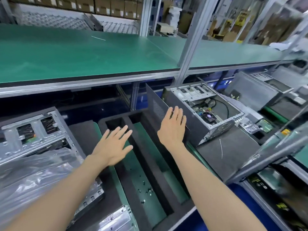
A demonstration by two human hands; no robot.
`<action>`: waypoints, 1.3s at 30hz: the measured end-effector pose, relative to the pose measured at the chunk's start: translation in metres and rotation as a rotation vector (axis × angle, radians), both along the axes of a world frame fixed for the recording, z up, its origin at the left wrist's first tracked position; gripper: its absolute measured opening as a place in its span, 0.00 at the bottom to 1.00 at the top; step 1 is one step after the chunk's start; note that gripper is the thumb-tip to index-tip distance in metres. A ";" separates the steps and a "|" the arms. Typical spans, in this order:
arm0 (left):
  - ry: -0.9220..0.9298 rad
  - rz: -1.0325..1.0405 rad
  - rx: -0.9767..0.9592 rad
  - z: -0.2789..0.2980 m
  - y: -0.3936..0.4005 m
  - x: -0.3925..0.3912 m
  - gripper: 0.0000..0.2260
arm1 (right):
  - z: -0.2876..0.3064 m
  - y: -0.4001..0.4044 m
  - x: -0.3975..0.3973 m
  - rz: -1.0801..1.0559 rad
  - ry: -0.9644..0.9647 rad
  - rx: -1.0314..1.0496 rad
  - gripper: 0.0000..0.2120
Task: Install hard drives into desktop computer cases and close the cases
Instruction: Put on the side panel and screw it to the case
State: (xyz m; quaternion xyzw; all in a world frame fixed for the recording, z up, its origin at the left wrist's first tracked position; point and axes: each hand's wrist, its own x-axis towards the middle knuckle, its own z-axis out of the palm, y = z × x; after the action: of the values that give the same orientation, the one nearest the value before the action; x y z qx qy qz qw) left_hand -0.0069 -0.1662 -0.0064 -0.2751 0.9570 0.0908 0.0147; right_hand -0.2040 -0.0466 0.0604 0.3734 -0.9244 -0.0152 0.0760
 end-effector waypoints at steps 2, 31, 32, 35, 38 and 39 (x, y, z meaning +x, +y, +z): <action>0.009 -0.012 0.054 -0.002 0.004 -0.011 0.29 | 0.004 0.002 -0.018 -0.083 -0.043 0.025 0.46; 1.005 0.781 1.386 0.103 0.025 -0.040 0.15 | 0.062 -0.009 0.127 0.469 -0.079 -0.124 0.10; 1.035 0.799 1.373 0.104 0.021 -0.026 0.14 | 0.060 -0.010 0.137 0.495 -0.137 -0.174 0.10; 1.167 0.884 1.269 0.108 0.008 0.015 0.10 | 0.056 -0.014 0.159 0.500 -0.378 -0.324 0.16; 1.307 0.820 1.128 0.120 0.005 0.057 0.10 | 0.054 -0.028 0.174 0.438 -0.639 -0.472 0.16; 1.314 0.756 1.035 0.123 0.005 0.070 0.10 | 0.055 -0.035 0.179 0.408 -0.786 -0.551 0.16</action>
State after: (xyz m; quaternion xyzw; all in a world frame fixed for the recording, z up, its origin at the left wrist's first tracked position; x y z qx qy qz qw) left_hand 0.0628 -0.1615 0.1167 -0.4220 0.4593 0.6450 -0.4416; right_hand -0.0254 -0.0816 0.1151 0.4893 -0.7614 0.3853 -0.1800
